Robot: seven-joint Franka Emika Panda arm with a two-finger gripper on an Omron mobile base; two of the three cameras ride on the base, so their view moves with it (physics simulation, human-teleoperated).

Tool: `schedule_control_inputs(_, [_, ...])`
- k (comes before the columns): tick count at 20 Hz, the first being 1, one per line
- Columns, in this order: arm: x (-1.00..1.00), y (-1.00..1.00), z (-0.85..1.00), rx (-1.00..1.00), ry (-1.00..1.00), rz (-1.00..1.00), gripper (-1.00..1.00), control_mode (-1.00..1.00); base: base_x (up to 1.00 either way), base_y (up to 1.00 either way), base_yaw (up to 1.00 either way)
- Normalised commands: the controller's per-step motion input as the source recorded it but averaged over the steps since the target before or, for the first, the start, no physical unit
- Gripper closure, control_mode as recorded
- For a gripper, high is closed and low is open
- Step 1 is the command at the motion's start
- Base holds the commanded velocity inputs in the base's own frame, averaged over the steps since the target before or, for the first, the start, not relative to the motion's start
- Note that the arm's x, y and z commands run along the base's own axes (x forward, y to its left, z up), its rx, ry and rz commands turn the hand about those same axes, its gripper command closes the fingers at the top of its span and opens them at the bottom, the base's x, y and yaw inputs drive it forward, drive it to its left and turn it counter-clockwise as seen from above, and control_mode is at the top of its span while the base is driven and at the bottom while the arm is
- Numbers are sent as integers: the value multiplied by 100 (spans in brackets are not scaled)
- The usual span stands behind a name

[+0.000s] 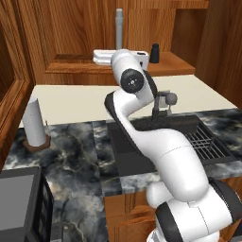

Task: Open the cabinet. Place the bowl and condiment on the counter. Then place the lime and garlic on the cutting board.

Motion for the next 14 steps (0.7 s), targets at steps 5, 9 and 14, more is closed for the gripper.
schedule_control_inputs(5, [-33, 0, 0, 0, 0, 0, 100, -100, 0, 0, 0])
schedule_control_inputs(9, [-38, 2, 0, 0, 0, 0, 100, -100, 0, 0, 0])
schedule_control_inputs(14, [-41, 9, 0, 0, 0, 0, 100, -100, 0, 0, 0])
